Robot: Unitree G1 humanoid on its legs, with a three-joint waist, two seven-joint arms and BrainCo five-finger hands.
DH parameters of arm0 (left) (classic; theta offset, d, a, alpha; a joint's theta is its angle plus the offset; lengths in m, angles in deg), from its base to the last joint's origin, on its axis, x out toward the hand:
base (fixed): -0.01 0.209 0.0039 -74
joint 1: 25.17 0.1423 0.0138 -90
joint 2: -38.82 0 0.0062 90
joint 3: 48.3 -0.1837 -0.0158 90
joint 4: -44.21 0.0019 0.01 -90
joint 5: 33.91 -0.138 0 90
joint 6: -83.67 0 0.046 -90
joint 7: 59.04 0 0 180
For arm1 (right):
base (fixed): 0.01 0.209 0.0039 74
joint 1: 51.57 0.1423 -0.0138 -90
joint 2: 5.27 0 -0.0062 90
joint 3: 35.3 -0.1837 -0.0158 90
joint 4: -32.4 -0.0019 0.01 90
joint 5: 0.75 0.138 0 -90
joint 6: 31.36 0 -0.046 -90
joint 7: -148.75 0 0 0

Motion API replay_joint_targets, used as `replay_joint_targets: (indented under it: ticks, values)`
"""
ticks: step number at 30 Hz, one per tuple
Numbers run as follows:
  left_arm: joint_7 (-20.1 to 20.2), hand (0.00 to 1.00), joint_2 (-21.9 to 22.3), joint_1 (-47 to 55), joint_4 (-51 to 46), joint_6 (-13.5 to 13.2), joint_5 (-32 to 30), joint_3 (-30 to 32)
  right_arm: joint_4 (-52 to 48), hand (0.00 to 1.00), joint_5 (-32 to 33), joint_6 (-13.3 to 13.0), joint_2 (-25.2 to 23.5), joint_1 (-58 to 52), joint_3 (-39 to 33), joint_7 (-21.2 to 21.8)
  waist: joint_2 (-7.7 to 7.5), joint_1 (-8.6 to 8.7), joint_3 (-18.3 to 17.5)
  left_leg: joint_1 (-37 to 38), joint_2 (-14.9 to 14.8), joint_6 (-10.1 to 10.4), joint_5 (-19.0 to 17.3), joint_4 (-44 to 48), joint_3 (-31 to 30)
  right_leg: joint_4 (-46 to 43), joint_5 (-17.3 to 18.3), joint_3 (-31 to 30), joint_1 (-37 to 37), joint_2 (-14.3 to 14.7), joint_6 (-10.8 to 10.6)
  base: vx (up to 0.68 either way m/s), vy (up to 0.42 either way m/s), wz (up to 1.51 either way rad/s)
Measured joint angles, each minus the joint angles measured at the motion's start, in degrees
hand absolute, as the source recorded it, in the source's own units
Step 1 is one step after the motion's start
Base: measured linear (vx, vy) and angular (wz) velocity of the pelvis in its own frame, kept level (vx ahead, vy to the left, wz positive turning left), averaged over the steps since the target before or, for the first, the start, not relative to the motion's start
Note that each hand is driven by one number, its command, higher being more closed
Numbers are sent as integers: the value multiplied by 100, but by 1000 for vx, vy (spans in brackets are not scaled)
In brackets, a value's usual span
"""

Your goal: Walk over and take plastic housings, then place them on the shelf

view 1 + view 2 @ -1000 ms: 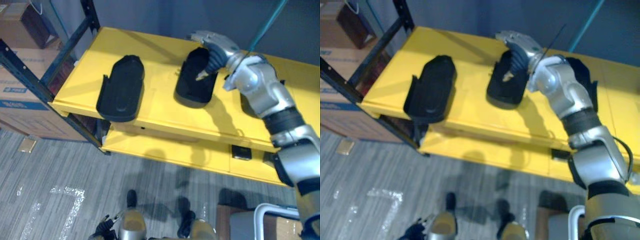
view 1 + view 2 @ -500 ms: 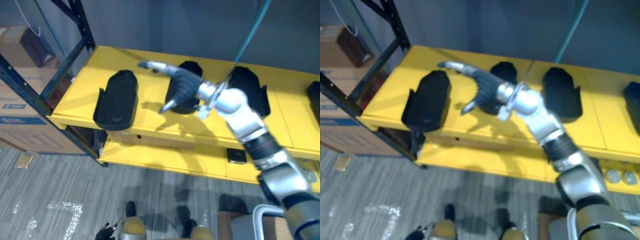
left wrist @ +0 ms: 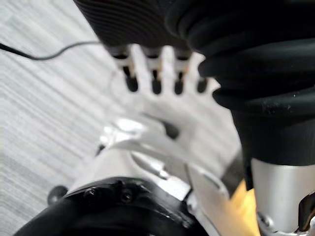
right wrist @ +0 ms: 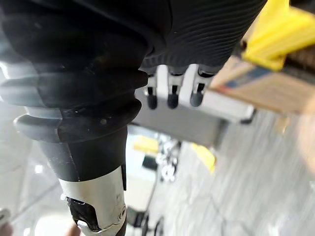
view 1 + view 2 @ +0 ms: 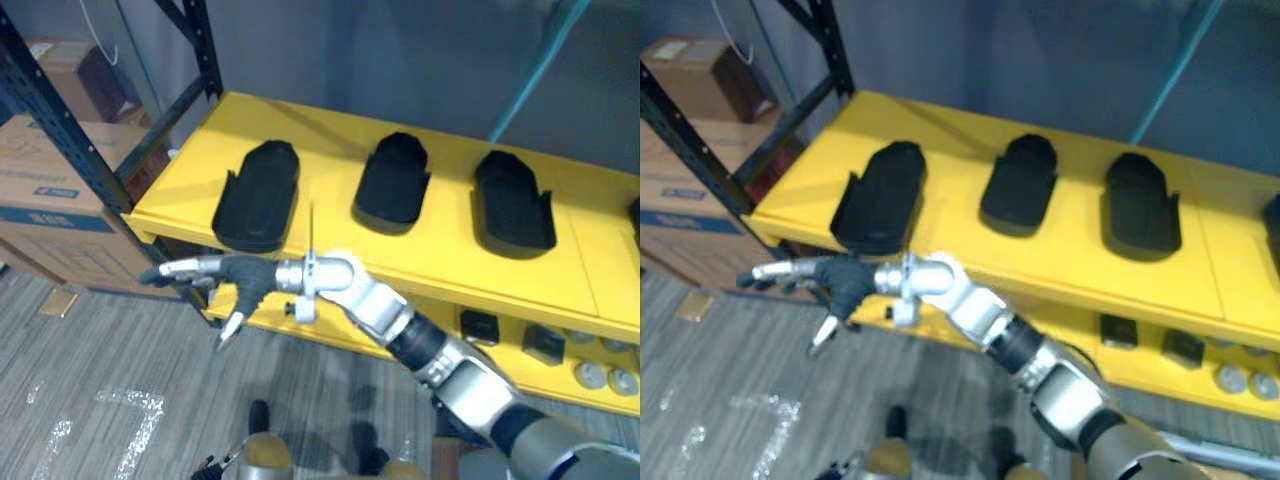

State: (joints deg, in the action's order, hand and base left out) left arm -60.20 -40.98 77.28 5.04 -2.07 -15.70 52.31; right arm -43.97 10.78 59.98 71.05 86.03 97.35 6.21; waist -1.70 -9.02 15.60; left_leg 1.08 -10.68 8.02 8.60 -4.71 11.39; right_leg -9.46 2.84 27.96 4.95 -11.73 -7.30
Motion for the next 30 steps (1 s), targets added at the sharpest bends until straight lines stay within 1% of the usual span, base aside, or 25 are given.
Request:
replay_joint_targets:
  ticks: [2, 4, 6, 7, 8, 11, 12, 13, 14, 15, 17, 18, 19, 21, 24, 28, 30]
  values:
    - [0, 0, 12, 0, -1, -33, 66, -5, 147, 0, -5, 70, -56, -21, 94, 2, 8, -26, 5, -36, 17, 7, 34, 1, -50, -105, 44, 33, -61, -37, -5, 32, -13, 18]
    - [1, 0, 17, -3, -7, -38, 173, -21, 311, 0, -140, 140, -151, -33, 191, -3, 27, -58, 16, -124, 49, 4, 47, 2, -145, -282, 148, 97, -155, -101, -8, 30, -16, 18]
    - [-4, 0, 19, -3, -9, -41, 208, -58, 455, 0, -402, 156, -212, -50, 266, -37, 54, -122, 32, -140, 74, 3, 48, 2, -177, -428, 250, 135, -195, -138, -19, 27, -27, 18]
    - [-8, 0, 32, -4, -14, -44, 219, -66, 586, 0, -603, 168, -265, -51, 316, -90, 123, -134, 74, -144, 95, 3, 47, 2, -224, -530, 324, 176, -201, -183, -22, 25, -22, 18]
    - [-16, 0, 45, -7, -18, -48, 228, -67, 683, 0, -774, 167, -311, -52, 335, -159, 126, -135, 81, -150, 115, 3, 48, 2, -266, -617, 383, 198, -216, -233, -35, 14, -28, 20]
    - [-51, 0, 82, -8, -29, -56, 404, -75, 1030, 0, -1186, 165, -454, -48, 346, -480, 167, -164, 115, -237, 159, 12, 53, 2, -299, -915, 600, 203, -407, -345, -27, -9, -20, 10]
    - [-54, 0, 121, -8, -51, -54, 404, -73, 1183, 0, -1358, 156, -479, -44, 337, -648, 230, -184, 186, -229, 159, 13, 54, 3, -310, -973, 637, 204, -416, -362, -28, 0, 0, 0]
    - [-59, 0, 142, -9, -70, -52, 409, -73, 1254, 0, -1462, 153, -481, -43, 320, -728, 253, -199, 205, -232, 160, 13, 54, 3, -314, -1006, 660, 205, -431, -374, -24, 0, 0, 0]
    - [-87, 0, 178, -9, -117, -49, 433, -74, 1390, 0, -1640, 132, -482, -29, 231, -873, 309, -248, 248, -258, 162, 16, 56, 3, -318, -1104, 711, 203, -488, -422, -24, -1, -21, 8]
    - [-92, 0, 202, -10, -174, -43, 434, -85, 1494, 0, -1830, 124, -481, 17, 89, -1052, 347, -258, 305, -300, 168, 14, 67, 4, -362, -1193, 772, 232, -533, -434, -20, 0, -43, 12]
    - [-91, 0, 216, -10, -226, -38, 434, -89, 1705, 0, -2062, 92, -477, 157, -126, -1299, 372, -255, 403, -344, 169, 54, 101, 4, -455, -1312, 837, 310, -565, -482, -5, 14, -46, 21]
    - [-92, 0, 215, -10, -232, -35, 435, -87, 1847, 0, -2183, 40, -456, 264, -200, -1475, 368, -260, 406, -399, 170, 61, 106, 7, -487, -1380, 892, 346, -605, -501, -5, 19, -25, 19]
    - [-92, 0, 216, -10, -240, -35, 435, -87, 1905, 0, -2229, 6, -450, 318, -245, -1546, 367, -263, 411, -418, 172, 63, 107, 26, -498, -1404, 908, 357, -616, -509, 0, 46, -41, 11]
    - [-91, 0, 218, -12, -298, -38, 442, -90, 1954, 0, -2414, -107, -411, 577, -395, -1785, 375, -270, 568, -465, 175, 33, 41, 236, -509, -1444, 940, 356, -576, -526, 10, 38, -35, 2]
    - [-92, 0, 221, -27, -366, -38, 446, -210, 2214, 0, -2680, -134, -339, 943, -571, -2020, 433, -272, 685, -514, 169, 28, 9, 335, -521, -1487, 941, 359, -575, -527, 12, 0, 0, 0]
    - [-99, 0, 181, -27, -456, -33, 450, -300, 2645, 0, -2977, -133, -209, 1191, -660, -2268, 447, -290, 725, -516, 169, 24, 1, 342, -532, -1474, 949, 371, -567, -531, 16, -21, 3, 1]
    - [-102, 0, 181, -27, -470, -30, 451, -305, 2811, 0, -3041, -134, -119, 1313, -671, -2279, 450, -294, 726, -514, 165, 24, 1, 356, -546, -1477, 949, 382, -548, -530, 16, -33, 1, 4]
